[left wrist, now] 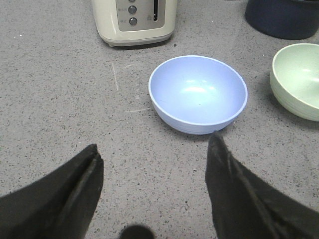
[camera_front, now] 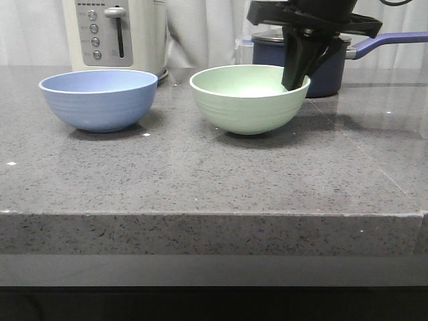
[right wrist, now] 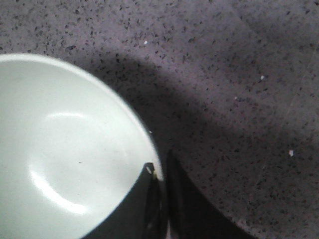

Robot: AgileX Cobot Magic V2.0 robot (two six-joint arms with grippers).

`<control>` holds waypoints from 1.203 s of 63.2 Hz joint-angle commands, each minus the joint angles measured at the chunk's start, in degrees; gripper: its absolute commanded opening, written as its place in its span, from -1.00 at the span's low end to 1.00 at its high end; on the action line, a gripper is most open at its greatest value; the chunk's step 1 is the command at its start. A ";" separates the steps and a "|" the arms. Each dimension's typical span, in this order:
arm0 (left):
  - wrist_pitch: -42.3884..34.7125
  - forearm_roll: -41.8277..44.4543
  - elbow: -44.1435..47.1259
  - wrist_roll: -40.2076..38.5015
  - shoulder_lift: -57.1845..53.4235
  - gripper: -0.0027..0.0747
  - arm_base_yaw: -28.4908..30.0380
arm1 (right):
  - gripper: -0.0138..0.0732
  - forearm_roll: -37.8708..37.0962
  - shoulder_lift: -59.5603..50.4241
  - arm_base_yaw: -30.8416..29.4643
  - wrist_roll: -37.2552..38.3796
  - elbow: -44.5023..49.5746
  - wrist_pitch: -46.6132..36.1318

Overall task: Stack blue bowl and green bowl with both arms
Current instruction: 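Lift the green bowl with the right gripper and set it down toward the blue bowl, then release the green bowl and raise the right gripper beside it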

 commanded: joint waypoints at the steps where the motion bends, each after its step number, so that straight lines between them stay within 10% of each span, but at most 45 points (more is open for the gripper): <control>1: -3.72 0.14 -1.94 0.02 0.08 0.20 -0.44 | -0.50 -0.02 -3.17 -0.09 0.00 -1.97 -1.90; 26: -3.72 0.14 -1.94 0.02 0.08 0.20 -0.44 | 0.04 -0.14 -3.95 -0.09 0.00 -1.97 -2.57; 61: -3.72 0.14 -1.94 0.02 0.08 0.20 -0.44 | 0.04 -3.90 -30.73 -0.09 -9.81 12.32 -8.11; 76: -3.72 0.14 -1.94 0.02 0.08 0.20 -0.44 | -0.53 -0.75 -36.09 -0.09 -13.90 25.36 -11.98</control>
